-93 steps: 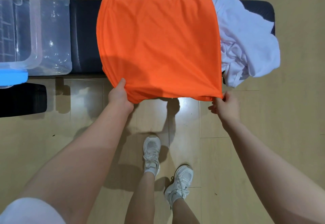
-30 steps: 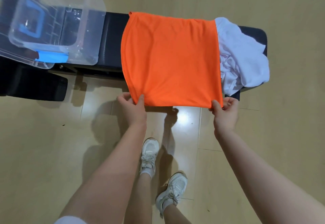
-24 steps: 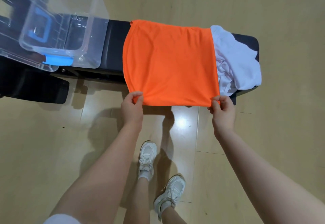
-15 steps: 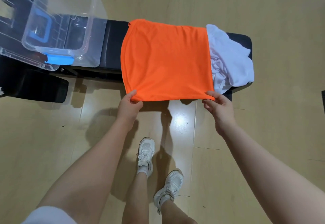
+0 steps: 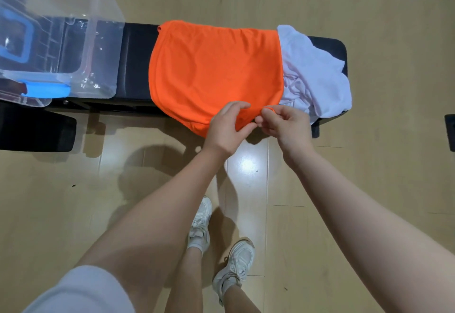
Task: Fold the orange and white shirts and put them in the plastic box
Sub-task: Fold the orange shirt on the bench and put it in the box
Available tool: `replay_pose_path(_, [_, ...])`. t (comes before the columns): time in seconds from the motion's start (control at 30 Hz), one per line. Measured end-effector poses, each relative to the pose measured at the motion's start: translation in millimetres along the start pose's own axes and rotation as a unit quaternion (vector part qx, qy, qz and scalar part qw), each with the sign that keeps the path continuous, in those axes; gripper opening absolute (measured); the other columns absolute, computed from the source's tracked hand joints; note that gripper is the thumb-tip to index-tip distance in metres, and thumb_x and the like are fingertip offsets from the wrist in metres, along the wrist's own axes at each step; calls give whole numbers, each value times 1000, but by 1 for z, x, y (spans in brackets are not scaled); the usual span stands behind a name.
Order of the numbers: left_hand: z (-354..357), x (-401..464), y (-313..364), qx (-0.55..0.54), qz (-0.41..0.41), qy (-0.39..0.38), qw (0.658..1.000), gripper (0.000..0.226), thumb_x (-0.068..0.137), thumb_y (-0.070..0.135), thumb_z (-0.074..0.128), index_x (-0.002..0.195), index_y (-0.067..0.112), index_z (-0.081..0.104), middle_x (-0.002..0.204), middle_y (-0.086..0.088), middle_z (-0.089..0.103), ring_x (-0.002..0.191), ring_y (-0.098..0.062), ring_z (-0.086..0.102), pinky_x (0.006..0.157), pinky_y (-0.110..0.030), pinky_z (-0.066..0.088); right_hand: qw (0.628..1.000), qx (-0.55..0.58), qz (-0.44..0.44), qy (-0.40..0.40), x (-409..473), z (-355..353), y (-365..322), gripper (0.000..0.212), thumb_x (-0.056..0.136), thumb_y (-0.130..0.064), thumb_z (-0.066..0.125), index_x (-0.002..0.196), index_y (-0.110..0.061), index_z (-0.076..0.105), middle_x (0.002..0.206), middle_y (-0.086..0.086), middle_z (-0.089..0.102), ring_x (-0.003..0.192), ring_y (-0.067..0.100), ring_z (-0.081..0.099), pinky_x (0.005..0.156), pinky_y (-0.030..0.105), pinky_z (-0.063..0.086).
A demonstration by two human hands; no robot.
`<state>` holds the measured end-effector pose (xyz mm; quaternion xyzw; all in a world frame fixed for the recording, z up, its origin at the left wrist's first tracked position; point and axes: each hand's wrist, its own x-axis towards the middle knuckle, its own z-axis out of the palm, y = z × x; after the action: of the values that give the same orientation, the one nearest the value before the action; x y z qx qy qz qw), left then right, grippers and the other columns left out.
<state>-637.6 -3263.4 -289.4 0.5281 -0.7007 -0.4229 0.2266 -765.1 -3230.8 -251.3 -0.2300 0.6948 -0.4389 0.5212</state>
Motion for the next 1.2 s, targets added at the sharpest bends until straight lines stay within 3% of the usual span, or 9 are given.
replay_pose_path(0.1, [3, 11, 5, 50, 15, -1, 999, 26, 81, 15, 63, 107, 10, 63, 105, -7, 65, 99, -27, 60, 88, -38, 46, 1000, 2, -4, -9, 3, -1, -6, 14, 89, -10, 56, 83, -4, 67, 64, -1, 67, 65, 15, 49, 58, 24, 37])
replay_pose_path(0.17, [4, 15, 6, 105, 21, -1, 994, 25, 81, 10, 58, 105, 8, 63, 103, -10, 65, 98, -32, 59, 86, -42, 45, 1000, 21, 6, -20, 4, -3, -7, 17, 90, -13, 56, 77, -10, 66, 63, -5, 67, 69, 15, 52, 62, 23, 41])
replay_pose_path(0.33, [-5, 16, -18, 180, -34, 22, 983, 35, 79, 10, 46, 110, 7, 62, 108, -12, 64, 101, -33, 57, 85, -38, 39, 996, 83, 24, 31, 11, -12, -4, 19, 92, -16, 54, 75, -16, 60, 64, -5, 65, 71, 8, 60, 76, 21, 49])
replay_pose_path(0.47, [-19, 10, -42, 184, -21, 58, 981, 42, 73, 28, 36, 93, 7, 66, 87, -12, 66, 82, -35, 61, 71, -37, 42, 996, 78, 7, 44, 12, -19, 3, 24, 92, -15, 53, 69, -17, 58, 63, -7, 65, 75, 10, 59, 77, 20, 48])
replay_pose_path(0.63, [-32, 21, -43, 165, -39, 56, 984, 28, 70, 20, 49, 87, 5, 64, 82, -13, 63, 81, -33, 58, 70, -31, 36, 993, 98, 4, 68, 15, -20, 8, 22, 94, -16, 51, 74, -19, 57, 66, -5, 61, 71, 7, 56, 71, 16, 47])
replay_pose_path(0.83, [-65, 10, -10, 47, -57, -19, 997, 17, 72, 16, 47, 85, 16, 57, 64, 2, 58, 60, -24, 65, 62, -29, 49, 993, 43, -61, 93, -2, -23, -12, 23, 94, -15, 52, 73, -22, 58, 116, -3, 53, 107, -3, 50, 93, 22, 40])
replay_pose_path(1.0, [-110, -34, 46, 22, -70, -34, 997, 19, 78, 12, 52, 95, 15, 62, 62, 3, 57, 60, -7, 60, 65, -24, 49, 991, 47, -111, 65, -54, -27, -62, 24, 97, -9, 45, 77, -19, 55, 71, -2, 56, 55, -10, 54, 60, 8, 44])
replay_pose_path(1.07, [-132, -53, 75, 58, -51, -43, 996, 19, 83, 4, 55, 97, 16, 62, 65, 3, 58, 60, 1, 55, 60, -6, 38, 991, 49, -109, 59, -77, -29, -85, 23, 96, -11, 46, 77, -20, 56, 69, -1, 56, 51, -6, 53, 57, 16, 45])
replay_pose_path(1.2, [-175, -78, 118, 71, -7, -80, 994, 22, 80, 16, 70, 99, 21, 61, 76, 11, 62, 68, 7, 57, 64, -2, 38, 993, 59, -95, 44, -109, -30, -121, 20, 94, -15, 50, 77, -20, 58, 71, 0, 53, 58, 5, 50, 56, 18, 42])
